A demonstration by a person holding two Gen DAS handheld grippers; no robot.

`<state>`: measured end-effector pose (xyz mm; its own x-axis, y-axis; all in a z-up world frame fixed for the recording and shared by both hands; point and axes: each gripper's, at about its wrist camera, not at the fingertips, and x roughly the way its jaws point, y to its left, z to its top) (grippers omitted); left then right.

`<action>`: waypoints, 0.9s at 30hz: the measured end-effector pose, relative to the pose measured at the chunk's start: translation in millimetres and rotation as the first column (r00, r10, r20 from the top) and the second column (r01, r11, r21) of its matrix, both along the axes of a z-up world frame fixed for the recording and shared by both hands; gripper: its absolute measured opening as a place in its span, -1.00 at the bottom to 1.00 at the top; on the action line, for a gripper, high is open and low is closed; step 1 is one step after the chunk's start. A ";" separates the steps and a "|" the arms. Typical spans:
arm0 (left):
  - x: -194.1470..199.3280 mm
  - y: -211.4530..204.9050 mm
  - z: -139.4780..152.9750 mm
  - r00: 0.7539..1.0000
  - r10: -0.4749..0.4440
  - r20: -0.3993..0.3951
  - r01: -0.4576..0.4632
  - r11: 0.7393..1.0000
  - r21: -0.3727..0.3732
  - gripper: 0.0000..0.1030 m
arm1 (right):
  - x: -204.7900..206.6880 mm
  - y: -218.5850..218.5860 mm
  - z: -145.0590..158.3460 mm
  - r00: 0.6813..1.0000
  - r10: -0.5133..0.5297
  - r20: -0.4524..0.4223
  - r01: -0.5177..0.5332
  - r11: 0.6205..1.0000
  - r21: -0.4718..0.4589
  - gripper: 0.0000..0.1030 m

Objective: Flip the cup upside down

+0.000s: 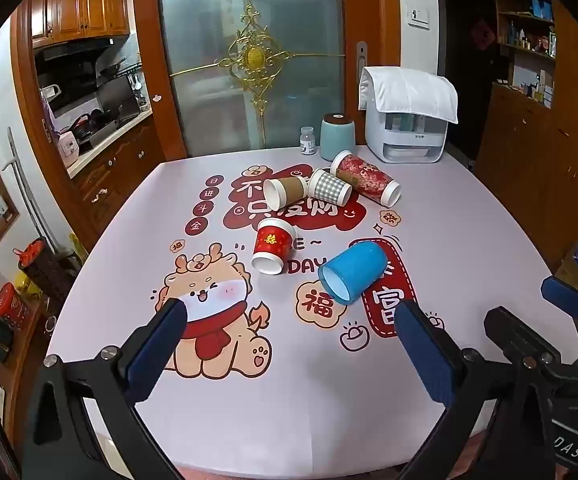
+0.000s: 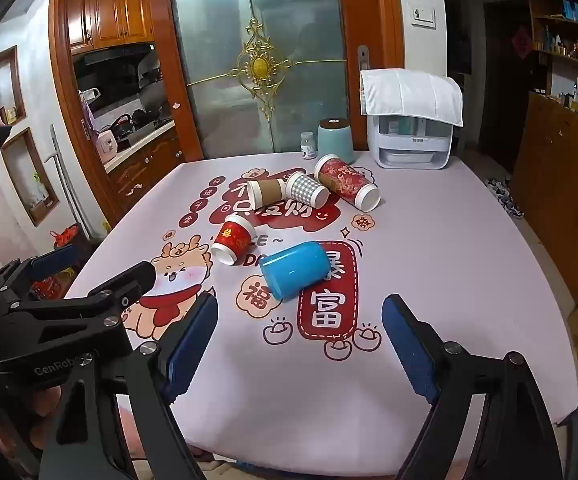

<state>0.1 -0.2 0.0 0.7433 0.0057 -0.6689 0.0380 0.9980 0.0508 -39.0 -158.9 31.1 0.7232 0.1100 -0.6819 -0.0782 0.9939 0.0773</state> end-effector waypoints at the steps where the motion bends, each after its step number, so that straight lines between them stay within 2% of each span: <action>1: -0.1 0.1 0.0 1.000 -0.001 0.000 0.001 1.000 -0.002 0.99 | 0.0 -0.1 -0.1 1.000 0.000 -0.001 0.000 1.000 0.001 0.66; 27: -1.4 -1.5 3.6 1.000 -0.016 -0.005 0.016 1.000 -0.009 0.97 | -3.3 0.4 -3.8 1.000 -0.004 0.006 0.004 1.000 0.010 0.67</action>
<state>-1.3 -1.7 3.6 0.7402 -0.0116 -0.6723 0.0538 0.9977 0.0421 -42.3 -158.5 27.3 0.7279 0.1139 -0.6761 -0.0748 0.9934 0.0868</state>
